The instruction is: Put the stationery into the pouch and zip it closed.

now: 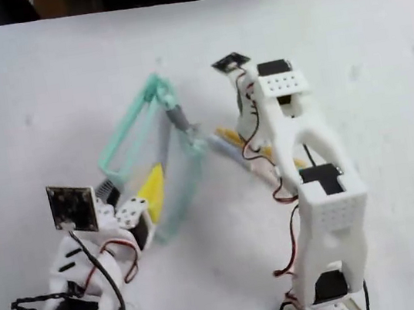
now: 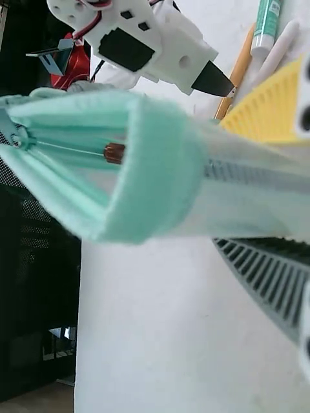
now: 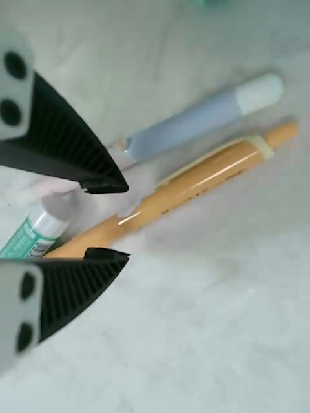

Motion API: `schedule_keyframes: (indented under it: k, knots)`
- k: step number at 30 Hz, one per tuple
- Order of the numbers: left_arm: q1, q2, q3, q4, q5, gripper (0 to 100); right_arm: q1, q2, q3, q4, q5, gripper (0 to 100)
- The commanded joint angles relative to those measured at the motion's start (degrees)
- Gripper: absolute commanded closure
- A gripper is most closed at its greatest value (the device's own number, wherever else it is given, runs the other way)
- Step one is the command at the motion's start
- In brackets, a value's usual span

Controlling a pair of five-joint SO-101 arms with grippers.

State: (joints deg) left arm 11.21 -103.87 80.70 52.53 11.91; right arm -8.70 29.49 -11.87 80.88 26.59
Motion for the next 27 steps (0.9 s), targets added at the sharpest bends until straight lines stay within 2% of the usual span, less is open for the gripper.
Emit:
schedule_keyframes:
  k: [1,7,13,17,27]
  knots:
    - [-0.4,-0.5,-1.9,-1.8,0.7,80,-0.8,-0.2,-2.1,-1.5,0.9,86.8]
    - [-0.3,-0.5,-1.9,-1.7,0.7,80,-0.2,4.1,-0.4,-7.0,1.0,86.8]
    - [-0.3,-0.5,-1.9,-1.6,1.0,80,1.8,7.3,-3.0,-5.9,0.7,87.0]
    - [-0.2,-0.5,-1.9,-1.8,1.0,80,2.5,7.4,-1.8,-6.0,0.5,98.1]
    - [1.3,-0.5,-1.8,-1.5,0.9,80,2.1,7.3,0.0,-5.9,0.5,98.1]
